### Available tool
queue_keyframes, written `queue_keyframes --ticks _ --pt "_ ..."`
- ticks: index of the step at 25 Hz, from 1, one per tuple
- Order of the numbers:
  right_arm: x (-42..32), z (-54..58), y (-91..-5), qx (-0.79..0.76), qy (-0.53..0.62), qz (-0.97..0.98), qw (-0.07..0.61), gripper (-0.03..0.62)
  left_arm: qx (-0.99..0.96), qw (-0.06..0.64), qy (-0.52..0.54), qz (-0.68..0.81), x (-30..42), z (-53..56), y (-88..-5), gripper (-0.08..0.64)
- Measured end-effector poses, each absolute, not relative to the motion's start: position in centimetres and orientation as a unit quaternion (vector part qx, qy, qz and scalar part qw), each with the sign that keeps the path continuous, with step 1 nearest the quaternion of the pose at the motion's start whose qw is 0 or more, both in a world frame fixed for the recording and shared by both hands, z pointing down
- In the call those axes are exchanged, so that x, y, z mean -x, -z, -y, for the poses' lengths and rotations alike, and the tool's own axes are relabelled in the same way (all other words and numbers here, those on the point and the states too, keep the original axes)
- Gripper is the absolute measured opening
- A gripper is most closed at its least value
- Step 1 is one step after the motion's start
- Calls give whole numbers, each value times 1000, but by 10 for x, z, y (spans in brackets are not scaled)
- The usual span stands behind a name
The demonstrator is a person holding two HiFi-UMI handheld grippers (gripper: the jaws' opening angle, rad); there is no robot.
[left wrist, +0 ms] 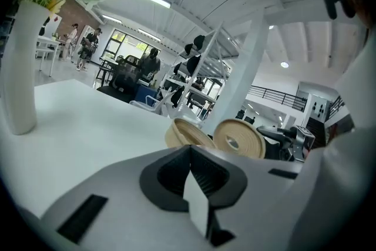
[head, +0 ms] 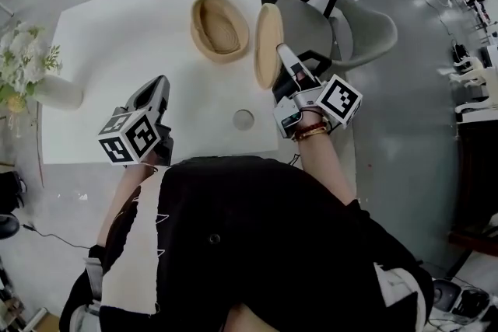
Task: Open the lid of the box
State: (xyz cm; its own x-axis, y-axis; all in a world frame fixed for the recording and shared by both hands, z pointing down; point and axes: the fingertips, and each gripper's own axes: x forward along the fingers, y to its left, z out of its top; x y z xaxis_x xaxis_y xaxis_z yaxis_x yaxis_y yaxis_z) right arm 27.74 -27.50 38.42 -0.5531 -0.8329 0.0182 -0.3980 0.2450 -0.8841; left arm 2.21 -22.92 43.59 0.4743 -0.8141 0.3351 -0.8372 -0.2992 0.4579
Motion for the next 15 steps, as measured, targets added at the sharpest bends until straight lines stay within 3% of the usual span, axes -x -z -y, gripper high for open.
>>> queue_keyframes --ticks 15 --pt "-188 241 -321 344 433 -788 269 72 -822 257 -23 507 27 201 -397 11"
